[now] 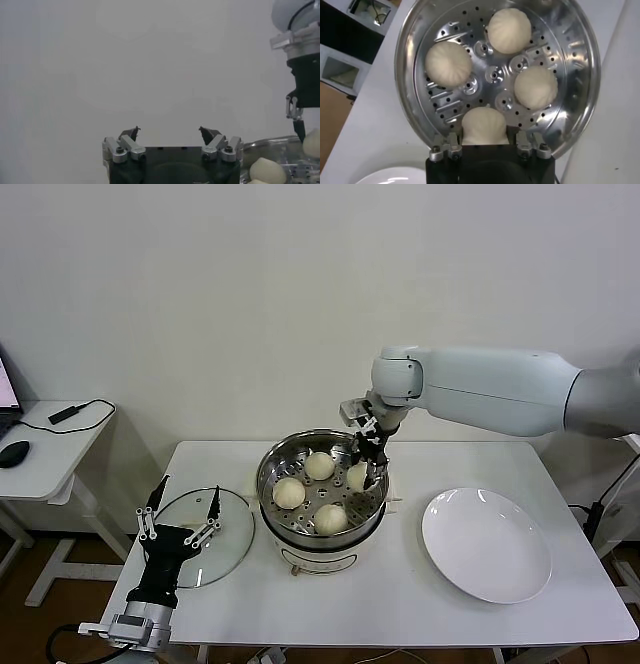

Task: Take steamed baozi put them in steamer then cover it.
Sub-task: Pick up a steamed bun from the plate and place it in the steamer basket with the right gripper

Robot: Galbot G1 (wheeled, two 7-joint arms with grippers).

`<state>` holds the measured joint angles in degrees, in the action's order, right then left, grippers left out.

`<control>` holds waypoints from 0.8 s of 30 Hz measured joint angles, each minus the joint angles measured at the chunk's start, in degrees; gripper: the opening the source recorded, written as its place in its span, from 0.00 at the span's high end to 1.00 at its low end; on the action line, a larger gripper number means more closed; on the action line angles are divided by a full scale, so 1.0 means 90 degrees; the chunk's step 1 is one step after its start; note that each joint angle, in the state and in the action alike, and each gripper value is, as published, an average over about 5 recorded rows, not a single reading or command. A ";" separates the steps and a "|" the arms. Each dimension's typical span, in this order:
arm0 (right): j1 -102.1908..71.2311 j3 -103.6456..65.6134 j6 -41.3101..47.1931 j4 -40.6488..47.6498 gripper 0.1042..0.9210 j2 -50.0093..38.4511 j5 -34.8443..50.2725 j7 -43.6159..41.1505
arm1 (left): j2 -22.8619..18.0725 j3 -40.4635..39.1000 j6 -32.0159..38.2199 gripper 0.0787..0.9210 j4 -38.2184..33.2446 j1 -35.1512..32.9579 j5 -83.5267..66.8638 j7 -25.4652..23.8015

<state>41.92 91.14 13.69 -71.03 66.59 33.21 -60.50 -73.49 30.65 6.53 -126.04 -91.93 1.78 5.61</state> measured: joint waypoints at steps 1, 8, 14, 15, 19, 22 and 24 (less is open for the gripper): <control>-0.0023 0.0006 0.0003 0.0010 0.38 0.0014 -0.0003 0.0015 | 0.0001 0.0005 0.0000 0.12 0.0001 -0.0001 0.0000 0.0000; -0.0187 0.0039 0.0022 0.0059 0.35 0.0054 -0.0069 0.0063 | 0.0008 0.0047 0.0004 0.12 0.0005 -0.0019 -0.0005 0.0001; -0.0295 0.0017 0.0027 0.0084 0.32 0.0073 -0.0102 0.0139 | 0.0007 0.0055 0.0002 0.12 0.0005 -0.0015 -0.0006 0.0008; -0.0309 0.0009 0.0027 0.0084 0.29 0.0070 -0.0111 0.0148 | 0.0007 0.0057 0.0000 0.12 0.0005 -0.0016 -0.0006 0.0009; -0.0341 -0.0040 0.0024 0.0070 0.17 0.0037 -0.0153 0.0180 | 0.0008 0.0061 -0.0017 0.12 0.0002 -0.0014 -0.0006 0.0009; -0.0348 -0.0115 0.0014 0.0022 0.13 -0.0016 -0.0203 0.0183 | 0.0018 0.0049 -0.0033 0.12 0.0000 -0.0007 -0.0004 0.0010; -0.0361 -0.0221 -0.0005 -0.0046 0.12 -0.0081 -0.0284 0.0158 | 0.0039 0.0034 -0.0039 0.12 0.0003 -0.0001 0.0000 0.0010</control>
<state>38.67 89.15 13.64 -71.44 65.86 30.66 -59.08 -73.14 30.96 6.18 -126.01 -91.94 1.77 5.70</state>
